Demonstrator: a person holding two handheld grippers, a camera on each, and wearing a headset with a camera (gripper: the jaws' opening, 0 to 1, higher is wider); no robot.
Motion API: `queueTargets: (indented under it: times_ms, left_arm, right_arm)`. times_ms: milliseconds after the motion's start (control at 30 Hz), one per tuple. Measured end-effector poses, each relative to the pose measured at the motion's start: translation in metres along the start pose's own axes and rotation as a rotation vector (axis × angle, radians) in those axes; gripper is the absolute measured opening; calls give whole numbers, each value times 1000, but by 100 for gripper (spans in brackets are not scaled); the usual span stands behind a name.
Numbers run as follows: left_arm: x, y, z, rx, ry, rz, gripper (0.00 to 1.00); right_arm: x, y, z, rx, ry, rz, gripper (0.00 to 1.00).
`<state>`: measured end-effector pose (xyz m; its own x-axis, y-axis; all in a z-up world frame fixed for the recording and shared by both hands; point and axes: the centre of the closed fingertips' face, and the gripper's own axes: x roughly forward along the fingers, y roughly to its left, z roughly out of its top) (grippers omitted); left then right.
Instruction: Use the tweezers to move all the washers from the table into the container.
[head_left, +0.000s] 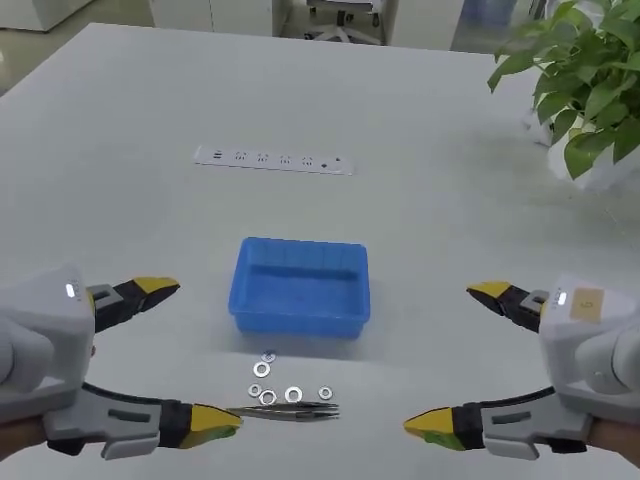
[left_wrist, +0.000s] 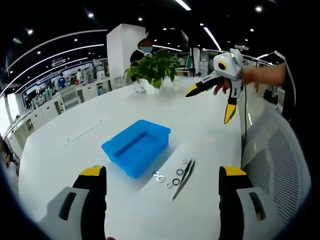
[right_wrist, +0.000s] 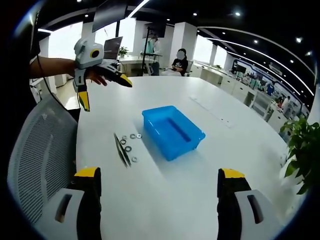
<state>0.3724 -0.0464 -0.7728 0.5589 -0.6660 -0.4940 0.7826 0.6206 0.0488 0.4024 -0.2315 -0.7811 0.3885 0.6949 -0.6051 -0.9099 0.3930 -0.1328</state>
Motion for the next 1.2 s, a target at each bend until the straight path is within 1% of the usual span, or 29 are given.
queueTargets:
  times_ms: [133, 267, 367, 467, 567, 667, 700, 1000, 1133, 1167, 1200]
  left_arm:
    - [2, -3, -3, 7, 9, -10, 99]
    - [4, -7, -9, 18, 36, -25, 97]
    - [6, -9, -12, 19, 48, -37, 96]
    - [8, -13, -19, 21, 75, -59, 94]
    - [10, -17, -22, 32, 86, -79, 92]
    - [12, -20, -26, 34, 106, -94, 90]
    - [12, -21, -28, 41, 115, -101, 89]
    - [19, -27, -39, 68, 149, -158, 75]
    - [22, -28, -44, 82, 169, -181, 68]
    - [23, -29, -46, 88, 180, -187, 65]
    - [24, -27, -49, 93, 188, -186, 63]
  right_arm:
    - [2, 1, -1, -22, 14, 11, 97]
    - [4, 3, -3, -37, 27, 24, 96]
    - [5, 4, -3, -46, 31, 36, 94]
    - [6, 4, -3, -55, 37, 41, 90]
    - [8, 5, -3, -67, 39, 51, 87]
    - [10, 7, -3, -82, 41, 63, 82]
    - [11, 7, -3, -84, 41, 69, 82]
    - [21, 15, -6, -129, 52, 118, 73]
    - [26, 18, -7, -146, 55, 137, 69]
    - [27, 18, -6, -155, 54, 141, 67]
    - [28, 19, -7, -162, 57, 143, 65]
